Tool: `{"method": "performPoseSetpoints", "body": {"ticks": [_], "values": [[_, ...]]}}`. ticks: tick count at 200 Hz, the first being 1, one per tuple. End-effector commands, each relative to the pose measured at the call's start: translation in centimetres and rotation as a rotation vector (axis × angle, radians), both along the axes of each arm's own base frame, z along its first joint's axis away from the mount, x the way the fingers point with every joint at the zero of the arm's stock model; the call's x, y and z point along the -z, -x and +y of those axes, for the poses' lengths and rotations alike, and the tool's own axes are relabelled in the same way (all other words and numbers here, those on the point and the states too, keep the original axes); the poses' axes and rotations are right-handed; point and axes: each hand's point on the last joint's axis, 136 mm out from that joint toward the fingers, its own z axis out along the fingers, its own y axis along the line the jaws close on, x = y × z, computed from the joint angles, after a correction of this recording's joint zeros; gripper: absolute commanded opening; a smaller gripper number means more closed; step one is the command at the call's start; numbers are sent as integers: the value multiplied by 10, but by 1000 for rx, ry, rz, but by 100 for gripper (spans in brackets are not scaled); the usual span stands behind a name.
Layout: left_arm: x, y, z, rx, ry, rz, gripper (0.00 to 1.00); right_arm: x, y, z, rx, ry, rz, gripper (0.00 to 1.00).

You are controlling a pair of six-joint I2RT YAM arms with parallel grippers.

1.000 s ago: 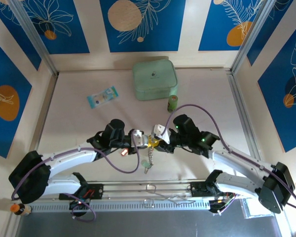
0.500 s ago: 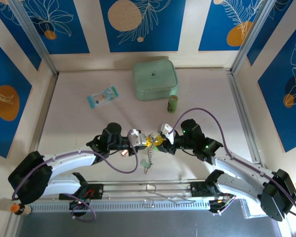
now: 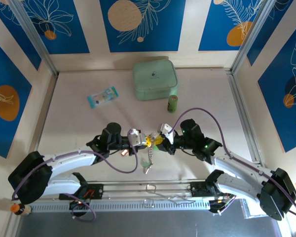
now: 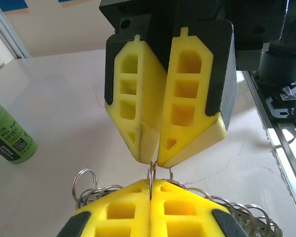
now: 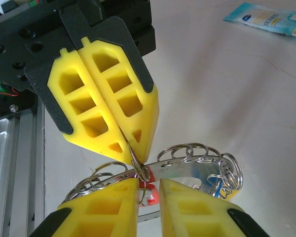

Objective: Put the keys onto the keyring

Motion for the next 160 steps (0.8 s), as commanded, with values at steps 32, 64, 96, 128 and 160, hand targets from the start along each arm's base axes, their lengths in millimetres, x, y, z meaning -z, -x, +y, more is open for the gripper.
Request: {"method": "performPoseSetpoints", "body": {"ticks": [32,64,96,128,160], "values": [[-10,3,-2,17,36,-29,0,3,3,2,-21,-9,24,16],[-11,3,-2,18,39,-29,0,5,4,1,-24,2,22,11],[-11,4,-2,21,41,-30,0,6,5,1,-33,12,28,2],[-12,4,-2,21,43,-31,0,7,5,0,-35,24,24,0],[-12,4,-2,24,47,-31,0,5,2,-1,-24,34,3,0]]}}
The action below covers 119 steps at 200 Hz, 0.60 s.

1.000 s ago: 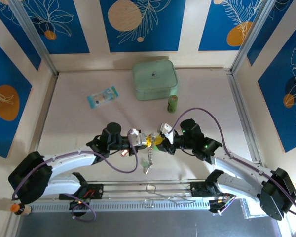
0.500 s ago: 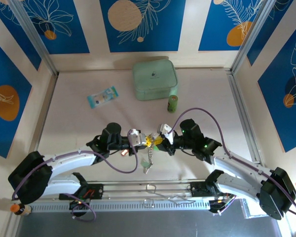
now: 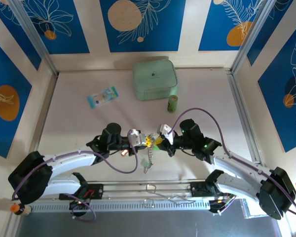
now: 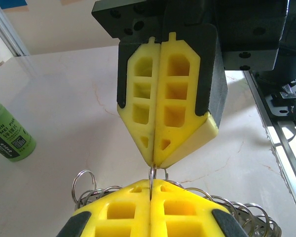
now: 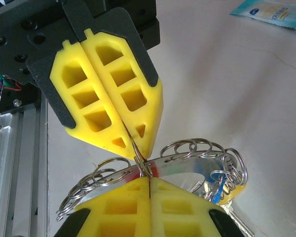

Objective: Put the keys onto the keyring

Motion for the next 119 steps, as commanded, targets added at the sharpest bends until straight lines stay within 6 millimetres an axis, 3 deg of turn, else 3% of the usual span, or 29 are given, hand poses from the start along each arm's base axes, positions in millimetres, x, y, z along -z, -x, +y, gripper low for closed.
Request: {"method": "performPoseSetpoints", "body": {"ticks": [1,64,104,119], "values": [[-14,4,-3,26,52,-34,0,-1,0,-1,-5,18,-9,0],[-17,6,-5,42,68,-31,0,18,1,2,-3,57,34,0],[-18,7,-6,53,74,-24,0,11,-1,3,0,49,6,0],[-18,8,-6,55,73,-26,0,5,-3,2,12,29,-12,14]]}}
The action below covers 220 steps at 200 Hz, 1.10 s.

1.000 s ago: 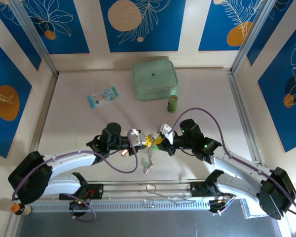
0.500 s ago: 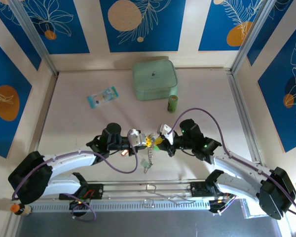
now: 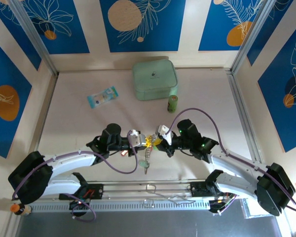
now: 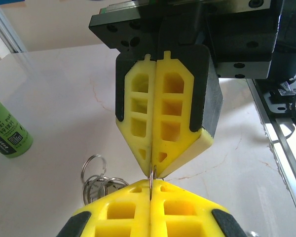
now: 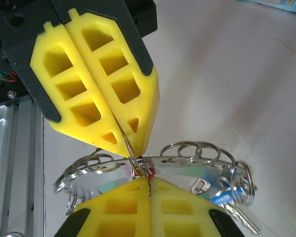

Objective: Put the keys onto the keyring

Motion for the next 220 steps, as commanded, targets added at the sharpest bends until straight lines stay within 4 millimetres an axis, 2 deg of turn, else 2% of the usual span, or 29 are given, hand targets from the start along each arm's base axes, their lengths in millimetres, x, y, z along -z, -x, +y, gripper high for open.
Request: {"method": "performPoseSetpoints", "body": {"ticks": [1,22,53,124,132,158,165,176,220], "values": [[-21,6,-7,52,77,-34,0,-7,-2,-1,11,-6,-30,15],[-22,6,-8,53,80,-35,0,-12,2,-1,-2,-38,-49,31],[-22,6,-8,54,81,-31,0,-14,8,3,-41,-59,-38,31],[-22,7,-8,57,88,-26,0,-20,7,12,-81,-75,-48,21],[-23,7,-8,58,90,-27,0,-19,8,13,-87,-72,-47,18],[-21,5,-7,48,74,-26,0,-21,9,13,-102,-65,-57,0],[-18,3,-8,41,52,-29,0,-21,10,12,-104,-57,-56,0],[-11,-3,-7,20,-4,-31,11,-20,11,11,-119,-28,-56,0],[5,-2,-5,40,-139,-64,17,-12,15,3,-169,137,-65,0]]}}
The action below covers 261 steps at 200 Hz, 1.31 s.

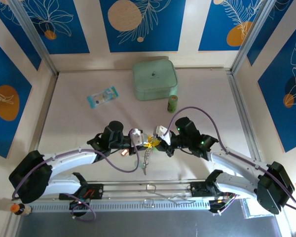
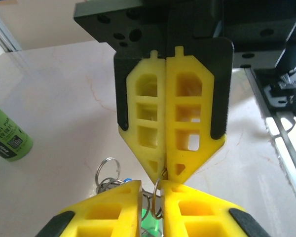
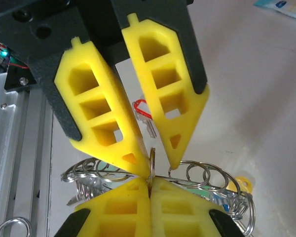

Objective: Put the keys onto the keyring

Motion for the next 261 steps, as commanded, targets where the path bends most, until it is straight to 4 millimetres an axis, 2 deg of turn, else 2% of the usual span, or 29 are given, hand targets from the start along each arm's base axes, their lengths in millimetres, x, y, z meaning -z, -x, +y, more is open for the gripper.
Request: {"method": "performPoseSetpoints", "body": {"ticks": [1,30,42,65,83,104,127,174,233,261], "values": [[8,1,0,19,-85,-39,17,-3,7,-2,-70,84,-25,0],[9,2,0,35,-103,-43,7,-11,7,0,-98,106,-38,0],[10,4,1,40,-110,-42,0,-16,7,2,-104,102,-46,0],[6,5,1,42,-93,-47,0,-22,4,5,-93,77,-57,0],[0,6,0,34,-50,-49,0,-22,-3,3,-34,31,-72,23],[-10,6,-2,18,28,-42,0,-23,-12,-2,46,-68,-68,30],[-20,7,-6,17,106,-21,0,-21,-12,-7,76,-131,-47,30],[-18,5,-8,10,119,-2,0,-14,-10,-15,115,-151,-7,29],[-19,4,-8,6,124,-3,0,-13,-7,-12,96,-155,22,23],[-19,4,-8,7,122,-12,0,-10,-6,-12,95,-147,41,14]]}}
